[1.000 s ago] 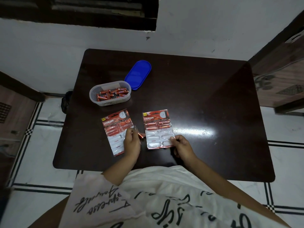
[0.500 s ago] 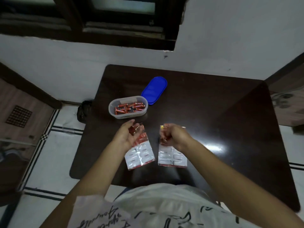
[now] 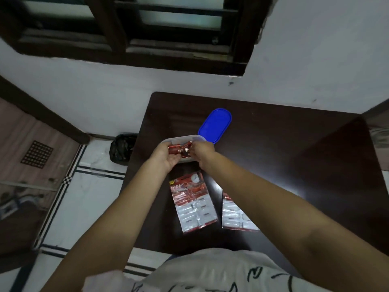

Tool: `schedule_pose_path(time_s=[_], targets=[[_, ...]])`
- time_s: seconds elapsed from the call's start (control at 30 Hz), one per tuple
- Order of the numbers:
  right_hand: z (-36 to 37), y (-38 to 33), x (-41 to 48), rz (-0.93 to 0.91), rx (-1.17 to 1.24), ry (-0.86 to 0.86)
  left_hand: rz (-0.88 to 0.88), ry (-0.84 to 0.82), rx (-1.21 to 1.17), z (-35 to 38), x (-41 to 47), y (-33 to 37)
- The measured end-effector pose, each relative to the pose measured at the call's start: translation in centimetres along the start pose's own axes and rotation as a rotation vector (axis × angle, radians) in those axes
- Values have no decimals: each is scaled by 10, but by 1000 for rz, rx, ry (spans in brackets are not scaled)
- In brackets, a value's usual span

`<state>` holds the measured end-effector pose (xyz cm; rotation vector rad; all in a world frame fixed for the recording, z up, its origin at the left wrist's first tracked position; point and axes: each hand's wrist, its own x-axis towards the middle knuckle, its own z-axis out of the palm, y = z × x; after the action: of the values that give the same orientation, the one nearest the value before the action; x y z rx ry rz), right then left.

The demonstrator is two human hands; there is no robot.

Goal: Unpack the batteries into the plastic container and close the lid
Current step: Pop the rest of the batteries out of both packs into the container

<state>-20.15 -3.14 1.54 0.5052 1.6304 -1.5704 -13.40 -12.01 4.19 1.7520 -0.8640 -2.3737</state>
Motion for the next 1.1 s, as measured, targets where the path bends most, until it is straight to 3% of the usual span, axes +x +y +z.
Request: schedule_pose_path(time_s=[0.13,0.27,0.47,0.53,0.7,0.93,1.1], targets=[[-29,5,-19,-86,-18,-62,63,-25,50,2,-11,-3],[-96,27,-37,-173,-140,81,114,-121,163,-7,-28,-28],[-203,78,-65,-292,-341,468,26,-217,781,-1,-42,-117],[-221,89,-68,-254,-323,514,46,-260,957,7,-42,-143],[-232,102,-52,-105,-231,342,71,-237,1014,14,-11,-189],[-235,97,-51,-137,-213,129,-19,-148,815,28,-38,-181],[-228,100,-63,-163,48,-50,3,-217,579,26,-39,-196]])
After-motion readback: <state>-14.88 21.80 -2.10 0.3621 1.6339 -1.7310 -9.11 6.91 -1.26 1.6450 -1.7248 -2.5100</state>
